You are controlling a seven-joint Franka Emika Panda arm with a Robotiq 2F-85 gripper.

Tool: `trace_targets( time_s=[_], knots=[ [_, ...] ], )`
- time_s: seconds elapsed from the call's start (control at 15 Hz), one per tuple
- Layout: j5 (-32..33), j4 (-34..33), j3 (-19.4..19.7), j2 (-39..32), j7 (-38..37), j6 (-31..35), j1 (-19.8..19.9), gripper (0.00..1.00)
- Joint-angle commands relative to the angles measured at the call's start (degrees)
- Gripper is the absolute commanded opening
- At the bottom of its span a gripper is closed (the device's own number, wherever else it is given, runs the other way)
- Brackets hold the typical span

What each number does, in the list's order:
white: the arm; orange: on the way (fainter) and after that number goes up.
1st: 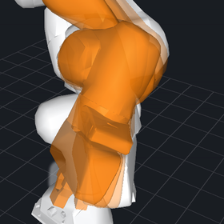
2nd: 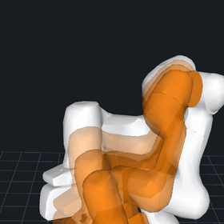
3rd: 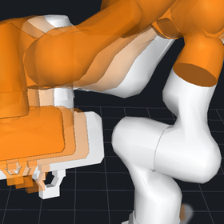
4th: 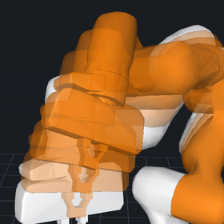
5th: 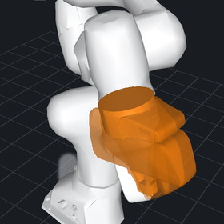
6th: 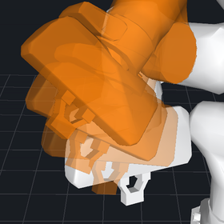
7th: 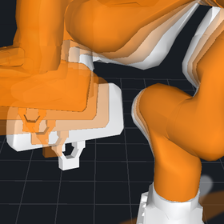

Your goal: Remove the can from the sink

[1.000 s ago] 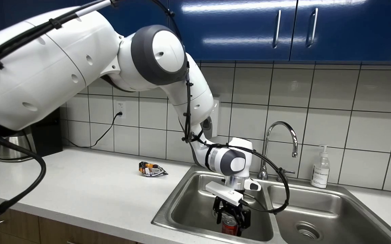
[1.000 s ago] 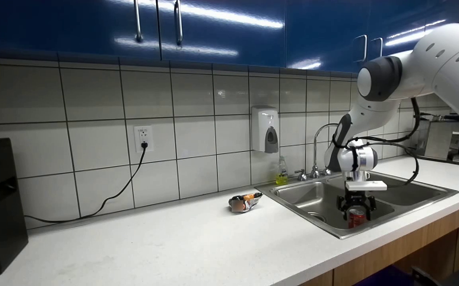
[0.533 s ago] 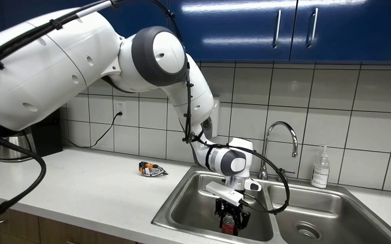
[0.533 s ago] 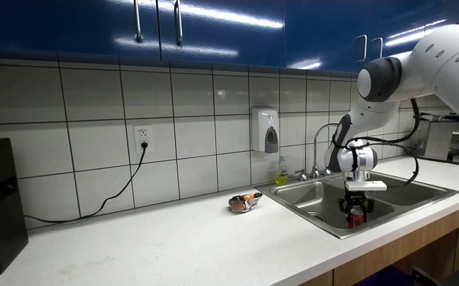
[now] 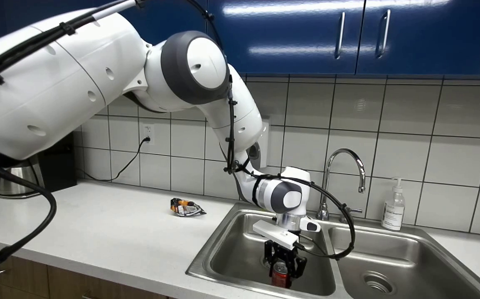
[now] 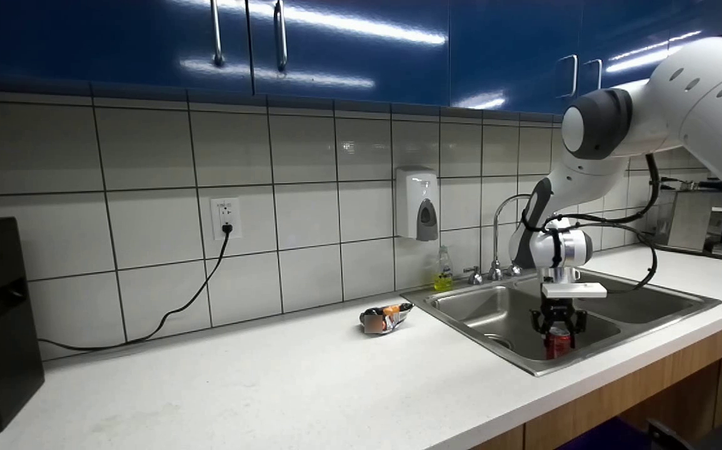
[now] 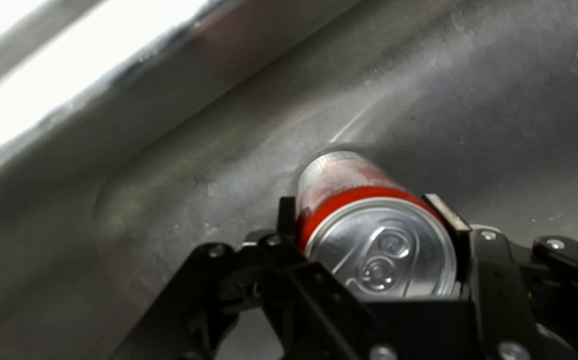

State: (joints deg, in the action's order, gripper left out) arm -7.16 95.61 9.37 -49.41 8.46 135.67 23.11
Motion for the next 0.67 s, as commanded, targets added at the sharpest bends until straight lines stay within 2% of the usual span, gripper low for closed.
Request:
trace_targets(
  time_s=[0.0,0.6],
  knots=[
    [0.19,1.27,-0.04,4.55,-0.73,-3.95,-0.03,0.38],
    [2.27,7.44,1.23,15.43,-1.06,-6.75,-2.67,0.38]
  ],
)
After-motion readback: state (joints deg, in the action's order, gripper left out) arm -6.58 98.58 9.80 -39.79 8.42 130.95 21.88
